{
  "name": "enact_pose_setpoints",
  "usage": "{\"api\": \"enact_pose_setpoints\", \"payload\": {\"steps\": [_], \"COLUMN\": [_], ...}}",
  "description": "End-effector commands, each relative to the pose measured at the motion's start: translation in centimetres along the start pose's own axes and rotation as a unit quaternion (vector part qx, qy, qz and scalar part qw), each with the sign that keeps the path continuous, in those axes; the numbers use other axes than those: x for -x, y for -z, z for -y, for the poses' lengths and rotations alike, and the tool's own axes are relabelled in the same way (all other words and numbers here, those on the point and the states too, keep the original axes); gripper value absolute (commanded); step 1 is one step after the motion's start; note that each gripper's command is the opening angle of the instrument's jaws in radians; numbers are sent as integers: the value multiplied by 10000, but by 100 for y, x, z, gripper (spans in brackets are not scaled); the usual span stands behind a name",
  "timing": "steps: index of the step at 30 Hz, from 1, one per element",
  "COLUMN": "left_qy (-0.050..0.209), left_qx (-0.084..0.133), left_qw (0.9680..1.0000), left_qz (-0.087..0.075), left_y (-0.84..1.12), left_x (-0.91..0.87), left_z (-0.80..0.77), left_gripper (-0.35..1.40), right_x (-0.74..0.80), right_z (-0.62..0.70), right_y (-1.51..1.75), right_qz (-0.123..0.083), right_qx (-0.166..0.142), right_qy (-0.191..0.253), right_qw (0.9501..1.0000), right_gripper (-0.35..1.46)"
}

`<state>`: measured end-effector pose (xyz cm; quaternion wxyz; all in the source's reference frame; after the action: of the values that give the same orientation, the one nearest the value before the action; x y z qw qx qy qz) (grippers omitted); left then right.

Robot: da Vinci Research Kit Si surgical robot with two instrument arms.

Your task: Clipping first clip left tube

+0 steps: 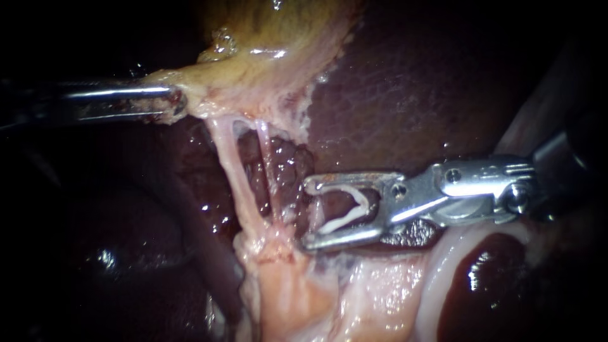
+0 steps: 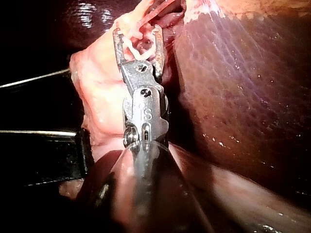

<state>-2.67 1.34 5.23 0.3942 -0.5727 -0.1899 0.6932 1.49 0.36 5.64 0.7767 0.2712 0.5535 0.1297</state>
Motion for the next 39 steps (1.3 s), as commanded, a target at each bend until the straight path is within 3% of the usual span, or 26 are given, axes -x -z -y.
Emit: {"api": "enact_pose_setpoints", "payload": {"steps": [1,10,16,24,39], "left_qy": [-1,-4,-5,-4,-3], "left_qx": [-3,-7,-7,-12,-2], "left_qw": [10000,10000,10000,10000,10000], "left_qz": [0,-1,-2,-3,-2], "left_y": [0,-2,-2,-3,-4], "left_x": [0,1,2,1,1], "left_z": [0,0,0,0,-2], "left_gripper": [-35,-35,-35,-35,-35], "right_x": [-1,-20,-24,-16,17], "right_z": [1,12,12,6,-13], "right_y": [-1,-17,-29,-41,-65], "right_qz": [6,-79,-82,-77,35], "right_qx": [-1,-22,-17,-2,41], "right_qy": [-20,-230,-349,-417,-494], "right_qw": [10000,9997,9994,9991,9988], "right_gripper": [47,47,48,48,48]}}
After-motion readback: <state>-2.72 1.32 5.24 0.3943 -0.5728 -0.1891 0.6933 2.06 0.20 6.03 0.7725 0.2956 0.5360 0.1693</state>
